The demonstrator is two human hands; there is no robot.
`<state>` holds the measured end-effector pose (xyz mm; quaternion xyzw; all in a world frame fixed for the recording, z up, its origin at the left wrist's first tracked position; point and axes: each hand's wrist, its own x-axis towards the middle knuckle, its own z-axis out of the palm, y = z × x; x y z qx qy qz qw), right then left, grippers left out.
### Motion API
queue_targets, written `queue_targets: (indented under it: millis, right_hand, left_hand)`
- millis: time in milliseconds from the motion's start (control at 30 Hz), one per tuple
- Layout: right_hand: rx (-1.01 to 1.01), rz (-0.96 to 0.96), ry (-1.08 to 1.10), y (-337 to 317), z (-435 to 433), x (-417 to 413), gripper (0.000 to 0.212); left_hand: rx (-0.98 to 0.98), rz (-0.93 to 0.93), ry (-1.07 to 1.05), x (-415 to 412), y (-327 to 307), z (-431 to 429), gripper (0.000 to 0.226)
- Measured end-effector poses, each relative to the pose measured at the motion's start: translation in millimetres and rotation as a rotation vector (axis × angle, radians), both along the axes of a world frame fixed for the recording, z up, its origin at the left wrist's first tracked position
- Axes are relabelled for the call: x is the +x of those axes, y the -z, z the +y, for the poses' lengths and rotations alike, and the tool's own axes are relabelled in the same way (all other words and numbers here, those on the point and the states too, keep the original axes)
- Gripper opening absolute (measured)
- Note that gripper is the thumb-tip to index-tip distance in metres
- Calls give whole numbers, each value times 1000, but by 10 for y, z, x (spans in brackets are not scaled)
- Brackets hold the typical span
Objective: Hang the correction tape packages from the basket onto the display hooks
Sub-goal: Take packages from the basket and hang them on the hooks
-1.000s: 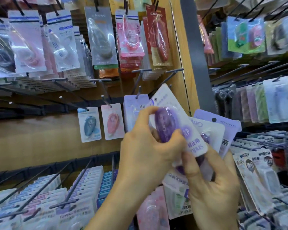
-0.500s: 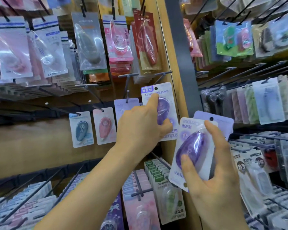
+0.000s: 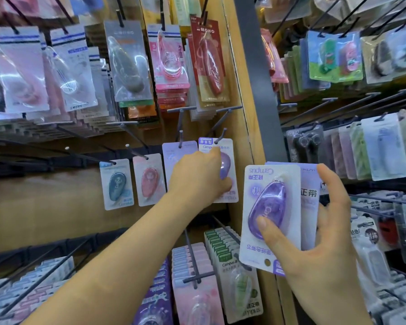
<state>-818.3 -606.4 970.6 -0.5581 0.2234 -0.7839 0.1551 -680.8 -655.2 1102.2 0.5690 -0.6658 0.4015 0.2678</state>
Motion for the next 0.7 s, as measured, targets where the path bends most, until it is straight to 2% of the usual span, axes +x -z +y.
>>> queue_targets:
  millis: [167, 267, 367, 433, 500, 567, 700]
  right_hand:
    - [1, 15, -54, -47, -6, -31, 89]
    - [-11, 23, -90, -53, -13, -39, 80]
    - [-14, 19, -127, -77, -2, -22, 66]
    - [-13, -8, -129, -57, -30, 0, 62]
    - [-27, -52, -144, -42, -27, 41, 58]
    - [-45, -97, -180, -42, -18, 74, 53]
    - [-75, -119, -189, -59, -42, 146, 40]
  left_hand:
    - [128, 17, -68, -4, -50, -229, 41]
    - [133, 23, -40, -52, -53, -100, 50]
    - [10, 165, 191, 32, 47, 178, 37]
    - [65, 359, 534, 119, 196, 360, 21]
    - [150, 537, 842, 153, 405, 543, 16]
    - [201, 532, 925, 176, 614, 665, 27]
    - [241, 478, 860, 227, 847, 654, 55]
